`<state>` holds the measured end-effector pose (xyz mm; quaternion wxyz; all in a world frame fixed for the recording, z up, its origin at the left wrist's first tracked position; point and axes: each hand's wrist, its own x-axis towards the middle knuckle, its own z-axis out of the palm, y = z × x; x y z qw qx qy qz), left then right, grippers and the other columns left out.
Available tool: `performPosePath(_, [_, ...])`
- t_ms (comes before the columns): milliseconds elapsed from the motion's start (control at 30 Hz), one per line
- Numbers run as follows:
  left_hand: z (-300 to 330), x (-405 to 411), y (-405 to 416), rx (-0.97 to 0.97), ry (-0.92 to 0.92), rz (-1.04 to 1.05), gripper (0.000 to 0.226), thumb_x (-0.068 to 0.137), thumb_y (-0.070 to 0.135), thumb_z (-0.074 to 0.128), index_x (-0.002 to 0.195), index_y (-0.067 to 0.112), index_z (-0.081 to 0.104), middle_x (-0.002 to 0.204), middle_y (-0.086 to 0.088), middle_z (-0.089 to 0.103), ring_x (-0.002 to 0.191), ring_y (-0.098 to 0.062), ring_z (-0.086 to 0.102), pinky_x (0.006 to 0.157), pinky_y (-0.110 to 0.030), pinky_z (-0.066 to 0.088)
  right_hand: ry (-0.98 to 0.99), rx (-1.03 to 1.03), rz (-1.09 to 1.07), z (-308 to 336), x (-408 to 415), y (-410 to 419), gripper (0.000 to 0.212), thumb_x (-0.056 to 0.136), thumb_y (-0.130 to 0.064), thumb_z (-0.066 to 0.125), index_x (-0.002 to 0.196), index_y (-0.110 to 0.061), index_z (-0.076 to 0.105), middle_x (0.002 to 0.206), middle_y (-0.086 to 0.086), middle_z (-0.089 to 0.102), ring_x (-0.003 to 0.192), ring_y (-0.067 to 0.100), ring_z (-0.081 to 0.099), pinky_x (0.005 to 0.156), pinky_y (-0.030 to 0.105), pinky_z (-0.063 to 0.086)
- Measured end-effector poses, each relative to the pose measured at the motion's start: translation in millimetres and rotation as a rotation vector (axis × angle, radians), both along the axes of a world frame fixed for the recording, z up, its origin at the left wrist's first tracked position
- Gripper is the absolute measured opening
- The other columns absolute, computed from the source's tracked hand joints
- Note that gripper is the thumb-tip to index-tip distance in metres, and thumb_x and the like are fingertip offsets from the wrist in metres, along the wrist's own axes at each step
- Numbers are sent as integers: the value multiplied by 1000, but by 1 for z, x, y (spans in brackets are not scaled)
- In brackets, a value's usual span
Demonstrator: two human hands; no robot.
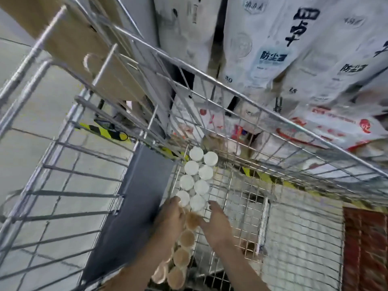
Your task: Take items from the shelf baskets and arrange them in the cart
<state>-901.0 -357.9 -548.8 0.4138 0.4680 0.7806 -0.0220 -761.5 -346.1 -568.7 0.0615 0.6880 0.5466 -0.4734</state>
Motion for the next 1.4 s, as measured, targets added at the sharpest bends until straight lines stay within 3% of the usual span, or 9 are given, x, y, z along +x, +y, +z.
performPosePath(100, [-13,4,5,5,19,16,41,95,21,50,135,15,41,131,-6,47,118,-23,47,97,-31,40,-8,36,-16,-19,-9,4,62,86,-33,67,139,-22,38,136,0,49,123,20,49,100,32,41])
performPosePath(200, [-19,11,9,34,-57,115,41,96,12,49,136,10,41,137,-10,44,122,-24,45,95,-17,36,-32,45,-16,-32,-16,6,64,85,-38,65,140,-23,36,137,-2,47,124,20,49,99,35,42])
performPosePath(267, [-21,15,10,43,-56,93,46,95,12,50,138,10,38,139,-11,40,124,-24,43,96,-26,35,-47,55,-19,-38,-17,6,62,84,-37,65,138,-24,37,135,-2,49,120,19,51,96,36,46])
performPosePath(467, [-21,18,9,-40,239,-156,44,91,36,53,127,17,35,129,-1,38,115,-18,46,82,-29,43,26,158,-140,-38,-8,-1,50,80,-37,71,126,-26,55,117,-7,64,106,17,59,72,23,40])
performPosePath(800, [-33,34,23,-71,516,-269,38,93,19,44,130,11,40,129,-8,44,112,-22,51,83,-33,46,139,171,-237,-25,34,-19,52,76,-46,74,123,-28,58,110,-13,65,102,8,59,80,22,45])
performPosePath(1000, [-29,21,28,-39,411,-245,52,84,43,60,127,19,43,125,-2,49,111,-20,49,81,-33,44,169,165,-243,-22,56,-25,57,76,-37,78,127,-24,59,111,-10,65,101,5,57,80,20,45])
performPosePath(1167, [16,17,17,112,195,-116,38,79,38,61,111,21,49,110,3,58,99,-18,54,75,-32,47,184,223,-289,13,69,-29,48,76,-34,79,118,-38,55,96,-25,63,97,2,61,77,10,44])
performPosePath(1300, [74,14,12,232,-2,73,47,74,33,70,117,27,53,108,9,60,86,-10,52,66,-24,40,206,275,-337,67,83,-28,56,75,-39,78,121,-43,46,90,-35,54,84,-16,52,69,1,38])
performPosePath(1400, [129,11,10,369,-139,116,48,72,32,77,116,32,57,100,19,58,85,-4,55,67,-22,41,257,364,-411,118,95,-33,44,74,-45,76,108,-53,50,90,-37,58,88,-16,57,67,2,42])
